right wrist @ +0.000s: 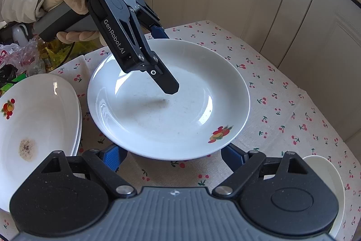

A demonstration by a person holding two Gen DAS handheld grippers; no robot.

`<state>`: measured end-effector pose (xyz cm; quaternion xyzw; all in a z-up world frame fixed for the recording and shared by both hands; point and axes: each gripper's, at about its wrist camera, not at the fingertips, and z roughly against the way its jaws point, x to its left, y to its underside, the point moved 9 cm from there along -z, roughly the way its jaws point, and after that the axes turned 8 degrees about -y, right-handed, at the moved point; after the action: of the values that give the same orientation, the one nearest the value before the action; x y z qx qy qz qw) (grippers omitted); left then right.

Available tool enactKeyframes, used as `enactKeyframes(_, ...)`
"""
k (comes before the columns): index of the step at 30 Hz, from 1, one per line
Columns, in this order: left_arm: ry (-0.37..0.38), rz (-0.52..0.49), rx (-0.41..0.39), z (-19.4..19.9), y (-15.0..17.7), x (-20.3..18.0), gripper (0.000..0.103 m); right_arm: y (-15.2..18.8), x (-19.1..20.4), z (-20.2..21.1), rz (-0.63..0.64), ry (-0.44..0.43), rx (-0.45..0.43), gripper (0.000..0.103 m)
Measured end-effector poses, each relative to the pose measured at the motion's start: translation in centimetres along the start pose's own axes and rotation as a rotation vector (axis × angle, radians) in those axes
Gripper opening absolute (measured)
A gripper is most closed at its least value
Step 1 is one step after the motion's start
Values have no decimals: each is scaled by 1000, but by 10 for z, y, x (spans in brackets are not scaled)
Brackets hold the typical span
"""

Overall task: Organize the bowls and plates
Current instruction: 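Carry the held plate with the left tool toward the stained plate stack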

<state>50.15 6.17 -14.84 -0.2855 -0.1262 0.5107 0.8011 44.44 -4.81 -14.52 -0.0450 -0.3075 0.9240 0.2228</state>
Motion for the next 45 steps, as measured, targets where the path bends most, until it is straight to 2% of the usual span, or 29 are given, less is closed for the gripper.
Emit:
enactKeyframes(12,-13,-2,-27,19,-2,-8,86,-4,10,18,8,17,-28,93)
enactKeyframes(23,-36,-18,-61,61,4,-31,86,-4,43,53,20,36,-66,93)
enactKeyframes(34,-53,-18,-78,104,37,-53,86,7,100,82,28,36,-90,93)
enactKeyframes(45,-36,-10,-84,128,82,-77,86,28,151,89,-12,17,-95,93)
